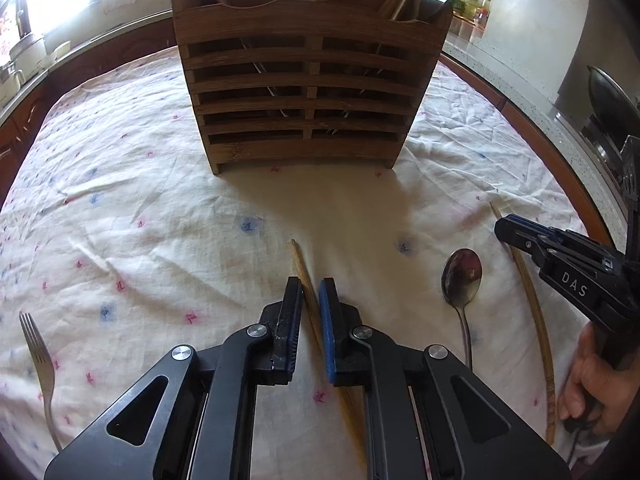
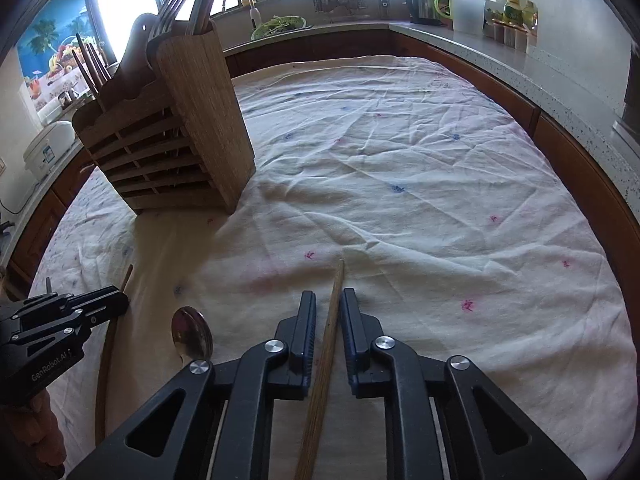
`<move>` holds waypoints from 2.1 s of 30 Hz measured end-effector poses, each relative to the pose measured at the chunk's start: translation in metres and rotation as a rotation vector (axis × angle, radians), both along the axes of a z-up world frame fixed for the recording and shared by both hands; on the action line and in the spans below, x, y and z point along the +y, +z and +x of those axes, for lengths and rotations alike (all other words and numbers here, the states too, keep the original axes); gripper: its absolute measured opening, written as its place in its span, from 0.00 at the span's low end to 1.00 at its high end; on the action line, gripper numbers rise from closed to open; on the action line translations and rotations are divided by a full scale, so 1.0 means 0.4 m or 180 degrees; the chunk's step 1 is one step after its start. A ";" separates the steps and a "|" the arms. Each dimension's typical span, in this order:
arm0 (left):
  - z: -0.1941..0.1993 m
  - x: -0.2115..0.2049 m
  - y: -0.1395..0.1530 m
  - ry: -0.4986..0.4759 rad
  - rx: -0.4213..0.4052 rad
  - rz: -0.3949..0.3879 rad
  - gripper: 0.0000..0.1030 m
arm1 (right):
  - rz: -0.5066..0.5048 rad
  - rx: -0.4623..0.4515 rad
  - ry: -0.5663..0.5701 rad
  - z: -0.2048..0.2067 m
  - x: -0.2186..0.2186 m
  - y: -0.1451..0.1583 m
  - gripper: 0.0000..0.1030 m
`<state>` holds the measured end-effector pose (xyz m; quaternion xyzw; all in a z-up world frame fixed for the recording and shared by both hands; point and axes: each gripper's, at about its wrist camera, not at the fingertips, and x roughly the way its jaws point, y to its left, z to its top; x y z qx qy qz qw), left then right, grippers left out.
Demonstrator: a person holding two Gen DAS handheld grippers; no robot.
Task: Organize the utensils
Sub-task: 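Close the left gripper on a wooden chopstick while the right gripper grasps another wooden chopstick, then lift both held wooden chopsticks and carry them above the wooden holder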
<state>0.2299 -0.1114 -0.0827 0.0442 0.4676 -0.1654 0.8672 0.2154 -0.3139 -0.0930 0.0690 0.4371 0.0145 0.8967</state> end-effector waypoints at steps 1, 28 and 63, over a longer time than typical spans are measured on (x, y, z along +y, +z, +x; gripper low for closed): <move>-0.002 -0.001 0.000 -0.0020 -0.0021 0.0022 0.07 | 0.0013 0.0003 -0.0007 0.000 -0.004 0.000 0.08; -0.195 0.234 0.275 0.0000 -0.0589 -0.0998 0.04 | 0.0524 -0.0924 0.0278 -0.207 0.069 0.318 0.05; -0.202 0.333 0.441 0.0191 -0.1206 -0.1349 0.04 | 0.0537 -0.1455 0.0396 -0.192 0.117 0.472 0.05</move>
